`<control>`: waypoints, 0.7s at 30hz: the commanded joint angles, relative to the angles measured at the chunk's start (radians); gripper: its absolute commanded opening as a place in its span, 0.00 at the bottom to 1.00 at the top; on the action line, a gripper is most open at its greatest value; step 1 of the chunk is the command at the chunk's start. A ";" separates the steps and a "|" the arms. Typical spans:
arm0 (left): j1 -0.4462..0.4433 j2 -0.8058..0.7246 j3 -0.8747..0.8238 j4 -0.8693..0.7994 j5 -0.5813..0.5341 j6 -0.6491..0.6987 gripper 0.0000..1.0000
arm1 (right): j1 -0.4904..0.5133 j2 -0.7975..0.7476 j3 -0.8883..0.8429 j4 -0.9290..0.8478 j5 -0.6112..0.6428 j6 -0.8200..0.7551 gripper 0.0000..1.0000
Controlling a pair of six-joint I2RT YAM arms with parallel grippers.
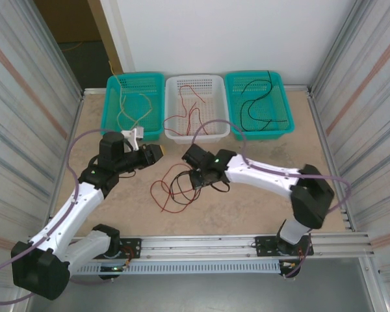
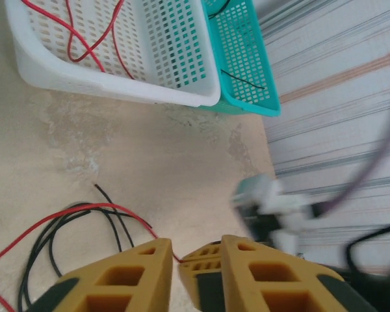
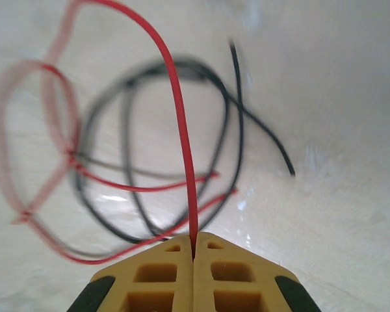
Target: Untangle the cables
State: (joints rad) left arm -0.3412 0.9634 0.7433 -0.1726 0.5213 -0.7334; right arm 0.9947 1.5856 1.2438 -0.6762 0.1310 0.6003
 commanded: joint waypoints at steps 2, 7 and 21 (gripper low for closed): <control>0.005 -0.007 0.052 0.071 0.057 0.021 0.35 | 0.002 -0.165 0.103 -0.056 0.077 -0.106 0.00; 0.005 -0.018 0.107 0.068 0.081 0.077 0.52 | 0.002 -0.280 0.183 -0.070 0.114 -0.164 0.00; 0.004 0.036 0.196 0.152 0.143 0.110 0.63 | -0.039 -0.403 0.292 -0.016 0.045 -0.227 0.00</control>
State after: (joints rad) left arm -0.3412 0.9882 0.9142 -0.0750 0.6136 -0.6415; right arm 0.9672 1.2175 1.5040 -0.7052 0.2005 0.4057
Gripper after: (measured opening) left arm 0.635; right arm 0.061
